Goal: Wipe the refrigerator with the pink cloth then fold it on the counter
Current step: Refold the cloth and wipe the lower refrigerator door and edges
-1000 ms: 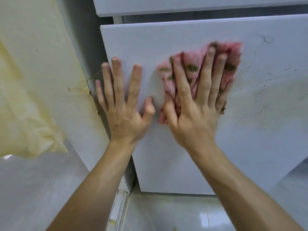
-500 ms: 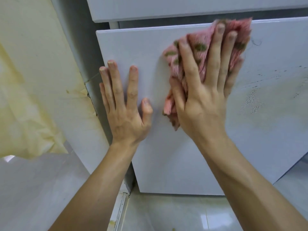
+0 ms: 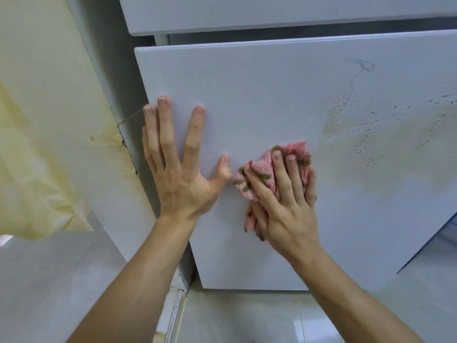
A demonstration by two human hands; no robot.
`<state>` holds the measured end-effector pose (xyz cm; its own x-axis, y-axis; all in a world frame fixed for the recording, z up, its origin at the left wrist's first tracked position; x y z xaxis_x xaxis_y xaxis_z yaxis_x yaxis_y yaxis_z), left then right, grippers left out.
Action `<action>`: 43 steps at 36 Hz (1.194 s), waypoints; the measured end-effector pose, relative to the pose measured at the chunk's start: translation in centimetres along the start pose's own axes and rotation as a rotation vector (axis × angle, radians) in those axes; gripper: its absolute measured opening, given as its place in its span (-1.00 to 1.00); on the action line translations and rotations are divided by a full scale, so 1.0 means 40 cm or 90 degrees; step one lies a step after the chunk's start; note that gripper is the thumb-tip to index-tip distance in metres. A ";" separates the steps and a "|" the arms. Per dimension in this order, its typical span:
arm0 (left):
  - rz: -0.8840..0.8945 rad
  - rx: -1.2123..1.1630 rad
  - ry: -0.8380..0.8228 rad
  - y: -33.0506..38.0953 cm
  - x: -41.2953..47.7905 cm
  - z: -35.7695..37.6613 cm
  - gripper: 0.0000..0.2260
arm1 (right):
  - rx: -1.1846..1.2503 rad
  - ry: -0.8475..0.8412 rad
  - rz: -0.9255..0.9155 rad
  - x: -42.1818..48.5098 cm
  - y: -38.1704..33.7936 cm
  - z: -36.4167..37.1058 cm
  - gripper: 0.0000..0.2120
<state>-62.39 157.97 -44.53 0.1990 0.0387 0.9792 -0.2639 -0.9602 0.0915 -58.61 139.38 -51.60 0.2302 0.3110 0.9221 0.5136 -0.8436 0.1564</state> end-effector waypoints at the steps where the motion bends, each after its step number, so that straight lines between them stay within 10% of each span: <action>1: -0.001 0.003 0.003 0.000 0.000 0.001 -0.38 | 0.007 0.006 0.016 0.028 0.000 -0.010 -0.32; 11: 0.004 0.004 0.010 -0.001 -0.001 0.003 -0.40 | 0.064 0.165 0.176 0.276 0.018 -0.075 -0.55; 20: -0.018 0.036 0.020 0.006 -0.003 0.006 -0.40 | 0.009 -0.009 -0.033 -0.073 0.049 0.020 -0.34; 34: 0.001 0.028 0.000 0.025 0.010 0.001 -0.40 | 0.067 0.059 0.161 0.314 0.073 -0.132 -0.49; 43: -0.031 -0.002 -0.020 0.068 0.018 0.007 -0.40 | 0.025 0.026 0.095 0.057 0.102 -0.035 -0.41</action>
<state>-62.72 155.30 -43.63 0.2418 0.0767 0.9673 -0.2564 -0.9564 0.1399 -57.17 136.05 -48.34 0.2725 0.1641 0.9480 0.5082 -0.8612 0.0030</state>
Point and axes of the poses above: each hand's wrist, its own x-axis towards the middle knuckle, its own z-axis out of the palm, y = z × x, the point moved 2 cm from there along x, towards the middle knuckle, and after that the axes turned 11 degrees about -x, right-handed, at the moved point
